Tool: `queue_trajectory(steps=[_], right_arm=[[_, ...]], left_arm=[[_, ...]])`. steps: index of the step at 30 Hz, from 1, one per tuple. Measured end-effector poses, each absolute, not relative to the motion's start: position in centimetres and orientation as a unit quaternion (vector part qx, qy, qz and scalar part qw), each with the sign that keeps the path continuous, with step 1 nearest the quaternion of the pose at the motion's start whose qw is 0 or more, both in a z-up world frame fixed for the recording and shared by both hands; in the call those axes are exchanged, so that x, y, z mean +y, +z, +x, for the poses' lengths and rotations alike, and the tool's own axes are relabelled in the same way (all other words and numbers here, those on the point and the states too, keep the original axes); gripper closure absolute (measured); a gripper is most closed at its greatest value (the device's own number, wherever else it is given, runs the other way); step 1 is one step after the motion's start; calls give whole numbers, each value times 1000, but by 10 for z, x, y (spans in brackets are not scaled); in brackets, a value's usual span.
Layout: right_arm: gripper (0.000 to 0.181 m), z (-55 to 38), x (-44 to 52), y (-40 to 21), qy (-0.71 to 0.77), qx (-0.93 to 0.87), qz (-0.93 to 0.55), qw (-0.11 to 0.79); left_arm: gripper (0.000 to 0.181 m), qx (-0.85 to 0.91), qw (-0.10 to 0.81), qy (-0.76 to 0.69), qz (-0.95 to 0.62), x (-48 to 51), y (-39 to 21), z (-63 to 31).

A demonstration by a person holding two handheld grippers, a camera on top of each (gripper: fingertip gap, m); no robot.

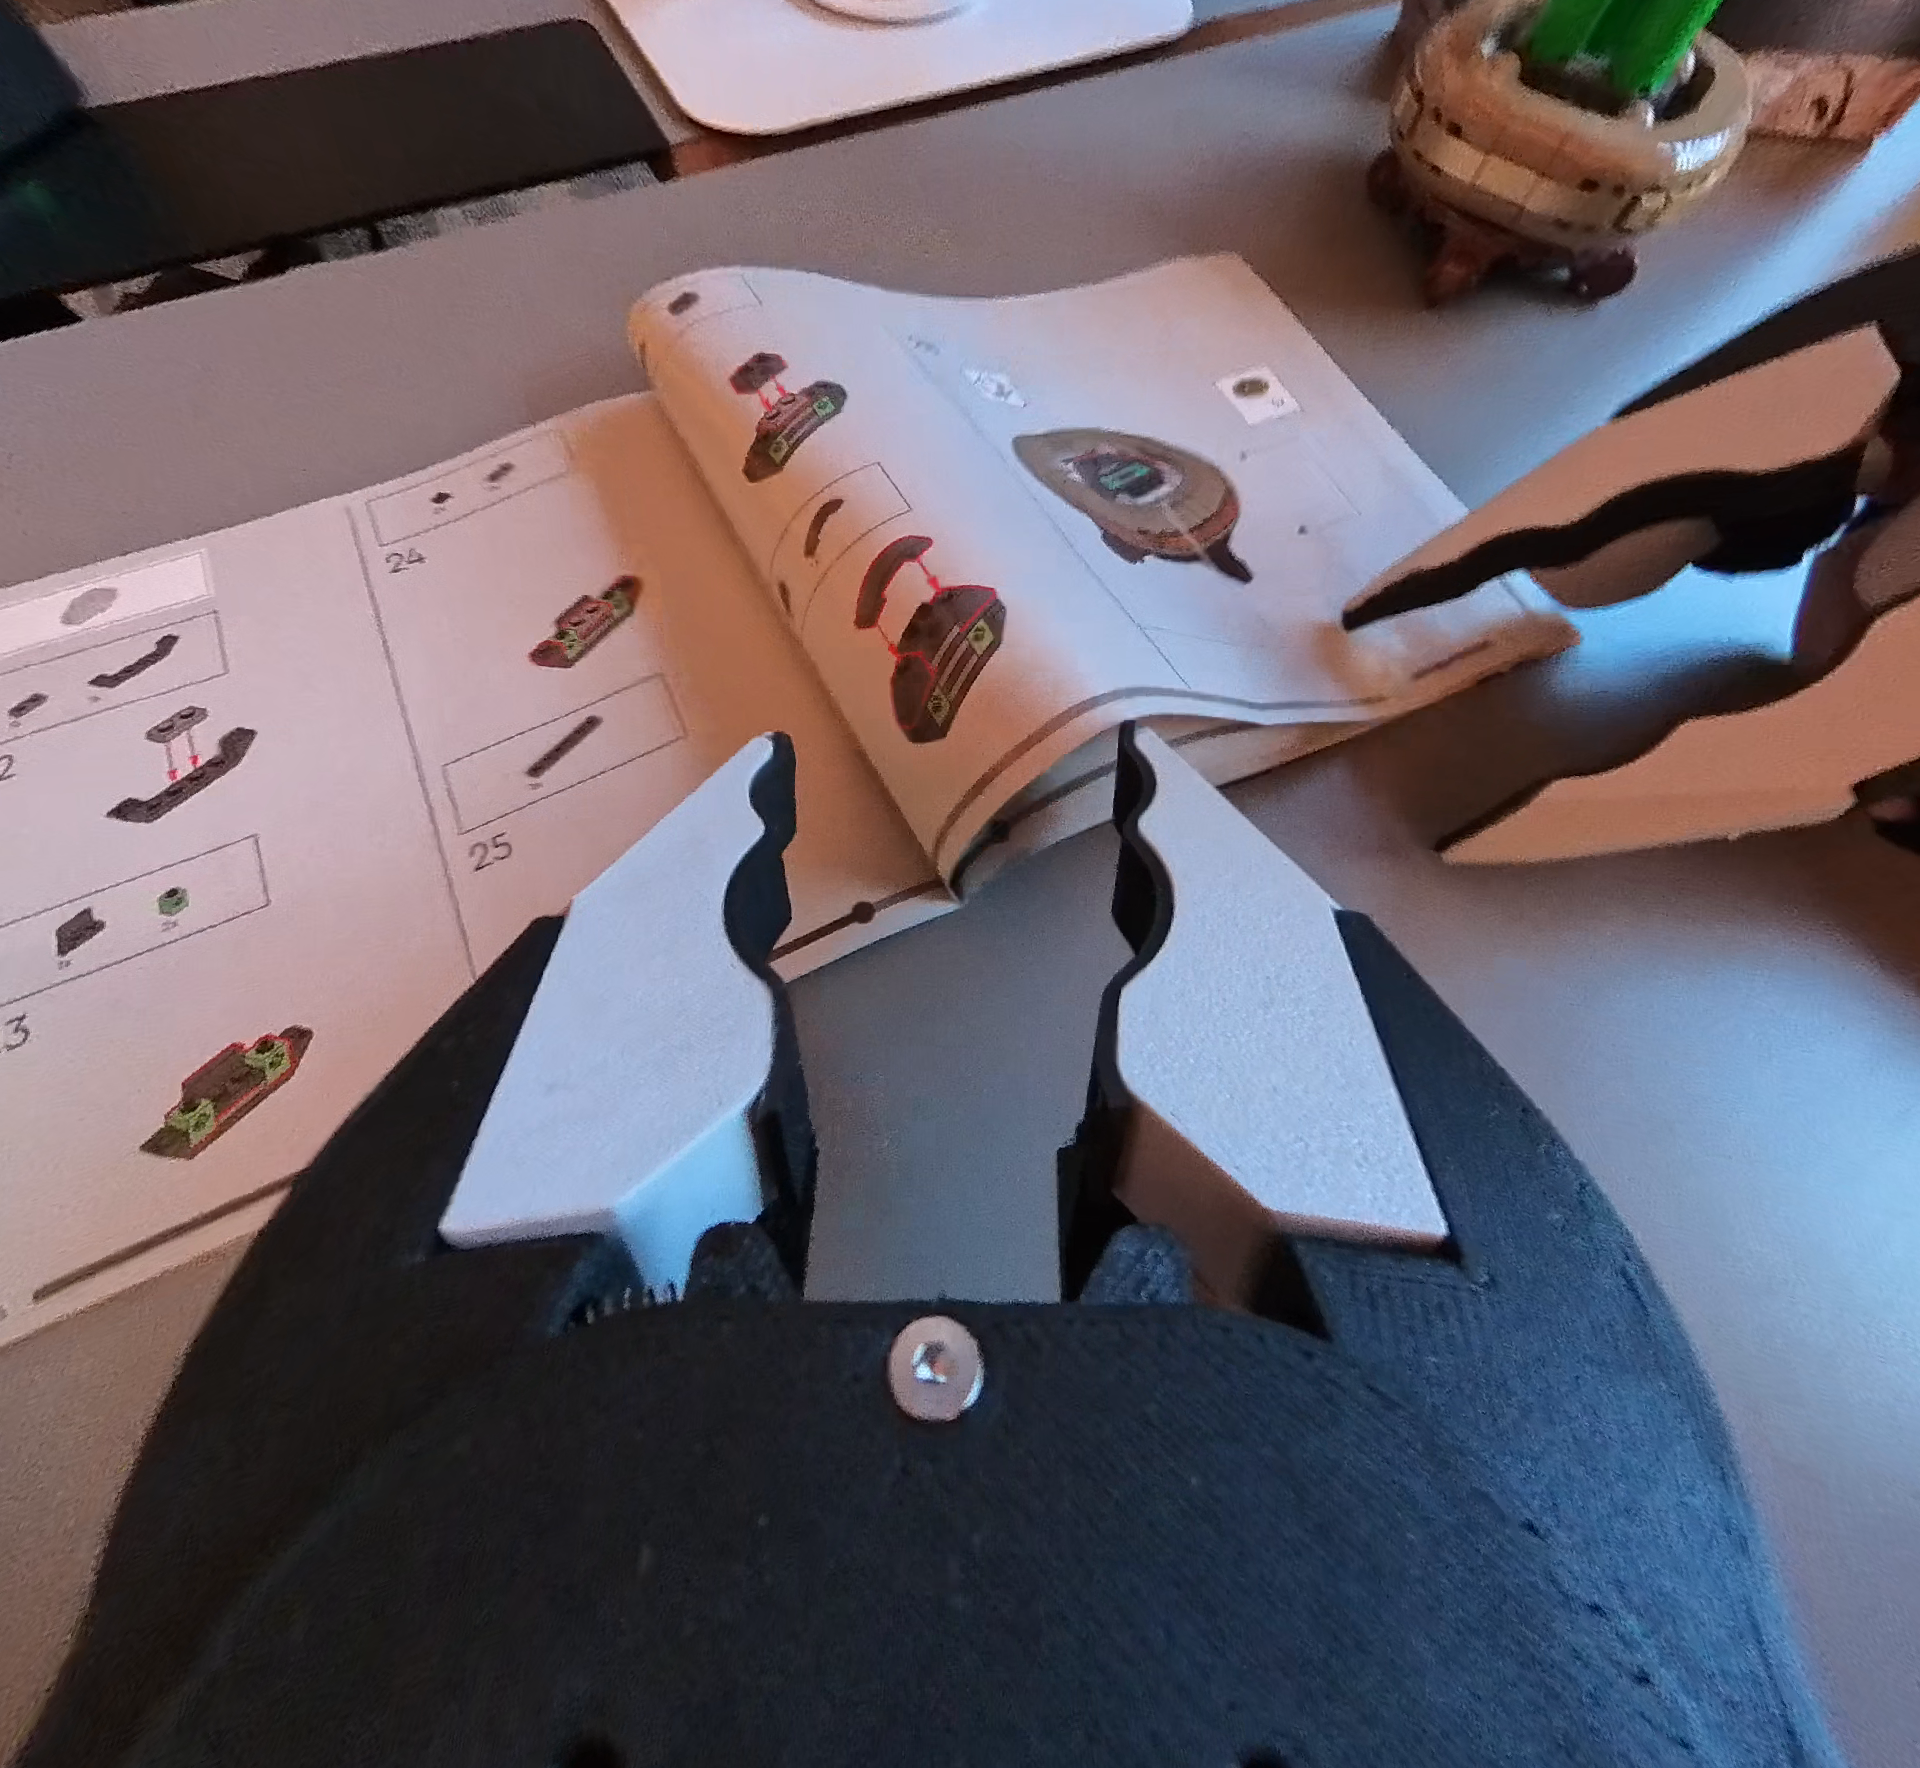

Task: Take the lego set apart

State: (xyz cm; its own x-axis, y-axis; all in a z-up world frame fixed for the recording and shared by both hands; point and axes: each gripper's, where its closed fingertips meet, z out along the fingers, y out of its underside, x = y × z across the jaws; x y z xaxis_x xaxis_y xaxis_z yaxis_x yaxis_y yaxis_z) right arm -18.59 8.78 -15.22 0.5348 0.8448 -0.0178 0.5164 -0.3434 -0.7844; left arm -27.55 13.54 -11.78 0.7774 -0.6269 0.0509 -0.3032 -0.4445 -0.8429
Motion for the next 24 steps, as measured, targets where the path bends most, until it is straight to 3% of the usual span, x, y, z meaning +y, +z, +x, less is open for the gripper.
queue_trajectory(steps=[6,11,18,24], right_arm=[[117,-172,88,-147,195,-424,-789,401],[116,-161,88,-145,181,-419,-792,405],[117,-161,87,-152,172,-429,-794,395],[118,-162,85,-156,183,-423,-801,382]], left_arm=[[131,145,523,-222,-810,146,-79,-318],[143,46,518,-224,-824,155,-84,-366],[147,66,504,-101,-855,158,-98,-390],[150,153,581,-46,-798,150,-64,-358]])
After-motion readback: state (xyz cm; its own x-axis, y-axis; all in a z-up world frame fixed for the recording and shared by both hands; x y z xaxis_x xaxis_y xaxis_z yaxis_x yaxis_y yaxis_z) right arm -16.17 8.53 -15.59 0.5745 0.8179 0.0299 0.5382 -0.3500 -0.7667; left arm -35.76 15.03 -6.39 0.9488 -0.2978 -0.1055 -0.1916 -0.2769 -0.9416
